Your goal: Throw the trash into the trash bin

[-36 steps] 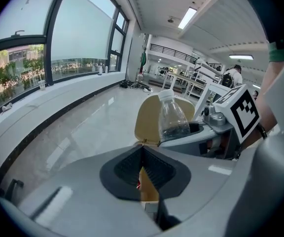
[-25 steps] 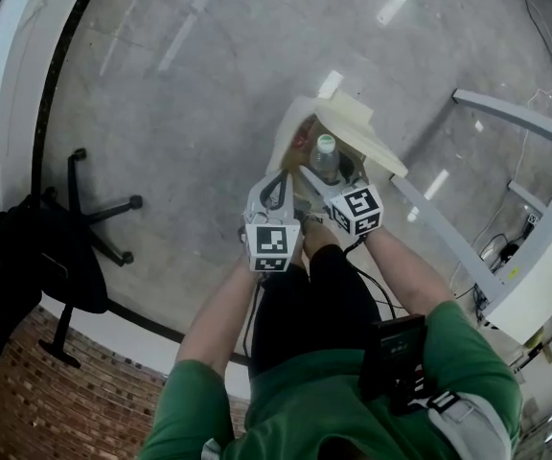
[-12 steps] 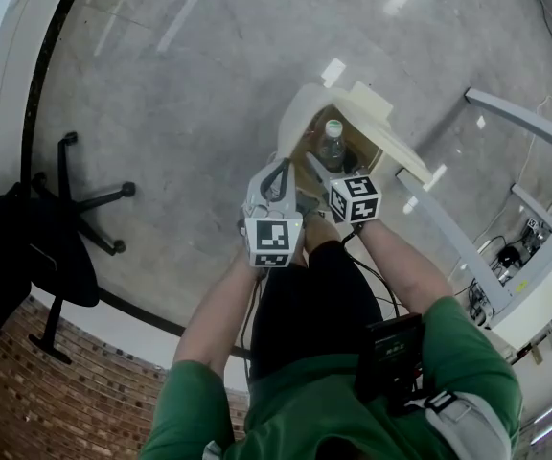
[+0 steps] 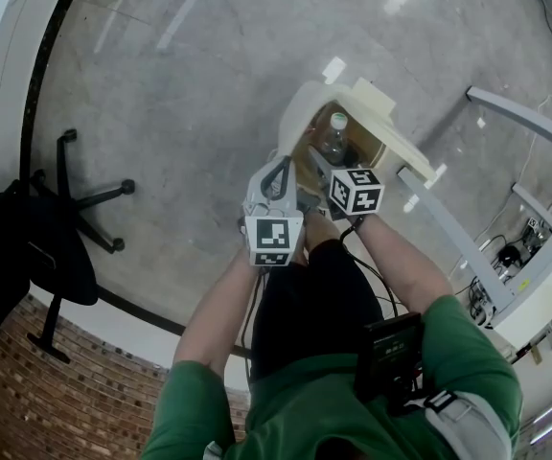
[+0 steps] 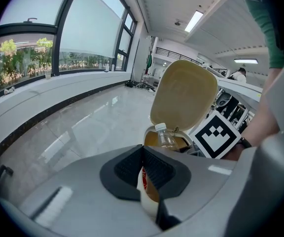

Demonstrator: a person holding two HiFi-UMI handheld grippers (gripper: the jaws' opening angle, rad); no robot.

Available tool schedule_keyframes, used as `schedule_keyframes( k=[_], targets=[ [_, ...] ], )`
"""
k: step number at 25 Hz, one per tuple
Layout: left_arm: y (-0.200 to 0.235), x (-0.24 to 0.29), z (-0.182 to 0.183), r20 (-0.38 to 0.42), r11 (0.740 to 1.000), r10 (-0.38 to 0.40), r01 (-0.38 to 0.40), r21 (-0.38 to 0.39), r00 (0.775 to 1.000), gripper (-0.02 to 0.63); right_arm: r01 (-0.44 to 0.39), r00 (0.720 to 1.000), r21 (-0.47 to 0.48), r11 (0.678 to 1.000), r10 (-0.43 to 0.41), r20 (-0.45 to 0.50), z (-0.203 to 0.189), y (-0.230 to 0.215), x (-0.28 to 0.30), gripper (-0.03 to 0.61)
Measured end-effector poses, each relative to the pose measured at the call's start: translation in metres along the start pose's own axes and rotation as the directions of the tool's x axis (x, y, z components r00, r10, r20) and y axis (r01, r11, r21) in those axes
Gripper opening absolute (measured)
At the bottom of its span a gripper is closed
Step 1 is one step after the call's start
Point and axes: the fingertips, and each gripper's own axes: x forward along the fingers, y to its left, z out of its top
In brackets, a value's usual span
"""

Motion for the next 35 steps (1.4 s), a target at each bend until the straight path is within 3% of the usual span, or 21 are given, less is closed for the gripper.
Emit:
schedule_keyframes(
  k=[5,13,23,31,35],
  targets=[
    [-0.001,0.001,-0.001,-0.001,1.000,-0.002,0.002,0.000,1.000,0.006,-0.010,1.000,0.114,0.993,0.013,-0.025,-0.004,-0.005,0.004,0.330],
    [0.000,-0.001,-0.006,-0.005,1.000,-0.003,0.003,-0.001,1.000,0.006,-0.012,0.999,0.124,0.992,0.018,-0.045,-0.007,-0.003,0.003,0.331],
    [0.003,-0.002,-0.001,-0.002,1.000,-0.002,0.002,0.007,1.000,0.006,-0.045,0.998,0.112,0.993,0.049,-0.035,-0.002,0.007,-0.002,0.331],
    [-0.009,-0.023,0.035,0.018,1.000,-0.003,0.002,0.027,1.000,0.006,-0.095,0.995,0.029,0.995,0.095,-0.007,0.028,0.036,-0.049,0.327],
    [-0.015,-0.036,0.061,0.035,0.999,-0.001,0.000,0.038,0.999,0.006,-0.096,0.995,-0.002,0.995,0.096,0.016,0.051,0.049,-0.078,0.248]
  ],
)
